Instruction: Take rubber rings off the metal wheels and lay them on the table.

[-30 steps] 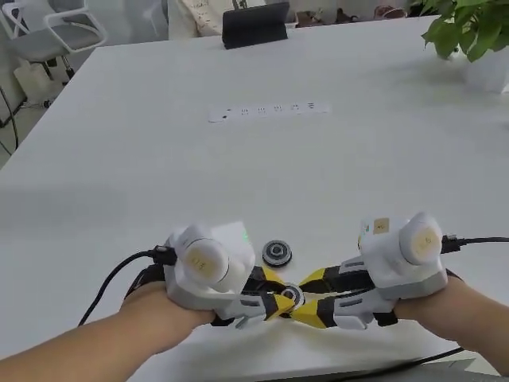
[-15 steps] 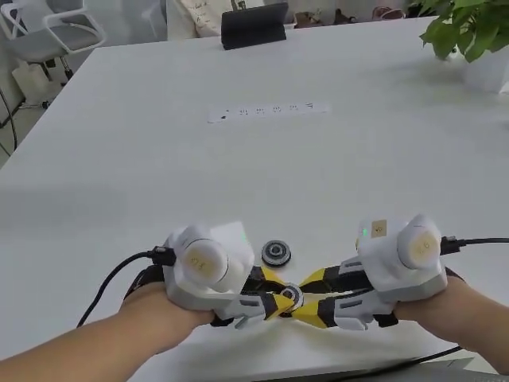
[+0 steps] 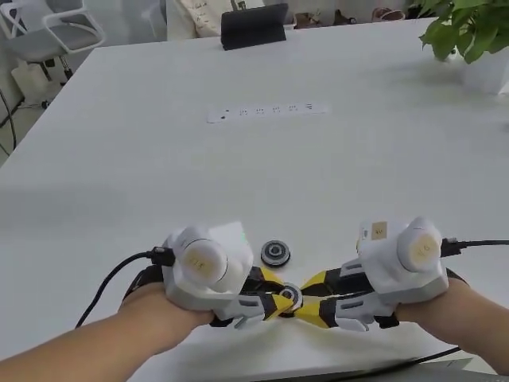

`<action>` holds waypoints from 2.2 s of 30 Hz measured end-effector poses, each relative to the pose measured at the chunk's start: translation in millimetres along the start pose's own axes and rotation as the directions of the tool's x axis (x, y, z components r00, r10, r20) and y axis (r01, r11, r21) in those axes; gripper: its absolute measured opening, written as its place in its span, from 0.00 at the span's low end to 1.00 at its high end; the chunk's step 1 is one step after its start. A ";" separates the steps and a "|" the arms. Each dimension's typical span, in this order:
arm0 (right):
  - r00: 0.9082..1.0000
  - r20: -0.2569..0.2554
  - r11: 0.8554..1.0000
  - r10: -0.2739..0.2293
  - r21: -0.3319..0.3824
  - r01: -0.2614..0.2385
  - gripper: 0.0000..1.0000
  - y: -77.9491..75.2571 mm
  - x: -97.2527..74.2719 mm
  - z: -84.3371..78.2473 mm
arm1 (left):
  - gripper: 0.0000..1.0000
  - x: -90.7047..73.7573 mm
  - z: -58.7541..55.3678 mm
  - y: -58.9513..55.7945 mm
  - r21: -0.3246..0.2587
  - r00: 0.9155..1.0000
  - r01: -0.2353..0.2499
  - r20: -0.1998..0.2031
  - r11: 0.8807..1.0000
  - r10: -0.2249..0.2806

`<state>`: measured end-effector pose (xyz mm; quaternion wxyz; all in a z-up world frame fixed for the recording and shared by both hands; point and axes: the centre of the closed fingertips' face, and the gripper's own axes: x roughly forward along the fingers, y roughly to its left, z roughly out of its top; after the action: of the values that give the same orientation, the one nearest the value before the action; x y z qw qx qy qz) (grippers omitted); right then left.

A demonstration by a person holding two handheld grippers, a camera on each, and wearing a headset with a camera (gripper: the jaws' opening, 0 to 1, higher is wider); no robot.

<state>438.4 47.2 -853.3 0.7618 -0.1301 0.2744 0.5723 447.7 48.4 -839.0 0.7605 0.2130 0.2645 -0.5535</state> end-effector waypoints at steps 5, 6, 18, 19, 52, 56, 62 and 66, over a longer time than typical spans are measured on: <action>1.000 -0.014 1.000 -0.006 0.004 0.006 0.08 -0.8 -2.2 -2.7 | 0.07 0.1 -0.1 0.2 -0.001 1.000 0.000 0.000 1.000 0.000; 1.000 -0.023 1.000 -0.011 0.013 0.011 0.06 -1.5 -2.9 -5.0 | 0.07 0.1 -0.1 0.2 -0.001 1.000 0.000 0.000 1.000 0.000; 0.999 -0.017 0.991 -0.031 0.128 0.033 0.00 -7.9 -2.8 -6.9 | 0.07 0.4 0.0 0.7 0.001 1.000 -0.005 -0.005 1.000 0.005; 0.999 -0.013 0.989 -0.031 0.144 0.033 0.00 -8.4 -3.0 -7.0 | 0.07 0.5 -0.2 0.9 0.000 1.000 -0.007 -0.006 1.000 0.007; 0.997 0.053 0.917 -0.050 0.399 0.025 0.00 -9.6 -12.5 -0.8 | 0.07 1.8 0.5 -0.6 -0.002 1.000 -0.011 -0.008 1.000 0.011; 0.995 0.080 0.897 -0.059 0.442 0.018 0.00 -13.5 -13.2 3.2 | 0.07 1.9 0.7 -0.6 -0.003 1.000 -0.014 -0.011 1.000 0.014; 0.994 0.088 0.904 -0.062 0.428 0.019 0.00 -11.9 -13.1 5.6 | 0.07 2.3 1.1 -0.8 -0.007 1.000 -0.020 -0.014 1.000 0.020; 0.993 0.098 0.897 -0.059 0.442 0.010 0.00 -12.0 -12.9 6.8 | 0.07 2.3 1.1 -0.5 -0.007 1.000 -0.021 -0.015 1.000 0.021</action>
<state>449.1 36.5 -841.8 0.7953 0.0723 0.3523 0.4880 448.0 45.9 -839.6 0.7650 0.2175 0.2699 -0.5429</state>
